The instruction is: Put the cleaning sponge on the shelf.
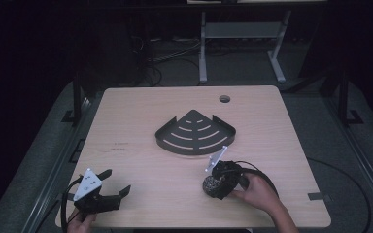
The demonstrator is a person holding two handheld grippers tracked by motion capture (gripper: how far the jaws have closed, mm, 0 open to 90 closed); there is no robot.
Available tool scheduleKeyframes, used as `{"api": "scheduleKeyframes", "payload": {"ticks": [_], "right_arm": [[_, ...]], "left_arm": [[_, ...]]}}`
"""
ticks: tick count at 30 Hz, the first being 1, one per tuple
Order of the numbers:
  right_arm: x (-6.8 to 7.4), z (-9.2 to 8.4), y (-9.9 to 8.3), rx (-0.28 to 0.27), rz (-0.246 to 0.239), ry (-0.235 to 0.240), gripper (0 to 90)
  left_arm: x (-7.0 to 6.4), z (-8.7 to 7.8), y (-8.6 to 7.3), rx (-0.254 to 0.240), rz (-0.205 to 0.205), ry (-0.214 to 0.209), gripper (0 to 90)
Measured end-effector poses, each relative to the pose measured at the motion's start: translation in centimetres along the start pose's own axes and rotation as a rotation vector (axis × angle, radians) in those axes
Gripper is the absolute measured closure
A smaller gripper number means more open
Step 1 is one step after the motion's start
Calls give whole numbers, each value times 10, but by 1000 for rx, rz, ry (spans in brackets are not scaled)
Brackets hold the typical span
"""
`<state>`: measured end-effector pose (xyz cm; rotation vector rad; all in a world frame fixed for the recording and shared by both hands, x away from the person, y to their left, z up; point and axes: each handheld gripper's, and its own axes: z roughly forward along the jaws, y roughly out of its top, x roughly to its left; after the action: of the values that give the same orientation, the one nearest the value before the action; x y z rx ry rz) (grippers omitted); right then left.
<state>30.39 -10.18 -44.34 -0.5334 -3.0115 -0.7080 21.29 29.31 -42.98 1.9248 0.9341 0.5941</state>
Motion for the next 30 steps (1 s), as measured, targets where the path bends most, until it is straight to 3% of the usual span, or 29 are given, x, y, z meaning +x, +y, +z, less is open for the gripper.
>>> {"api": "scheduleKeyframes", "payload": {"ticks": [10, 18, 30], "right_arm": [[1, -13, 7, -15, -22, 16, 318], [-4, -25, 14, -42, -13, 22, 318], [-13, -30, 22, -41, -2, 29, 318]], "left_arm": [[0, 0, 0, -1, 0, 1, 133], [2, -1, -1, -3, -3, 5, 133], [1, 0, 0, 2, 2, 1, 133]]}}
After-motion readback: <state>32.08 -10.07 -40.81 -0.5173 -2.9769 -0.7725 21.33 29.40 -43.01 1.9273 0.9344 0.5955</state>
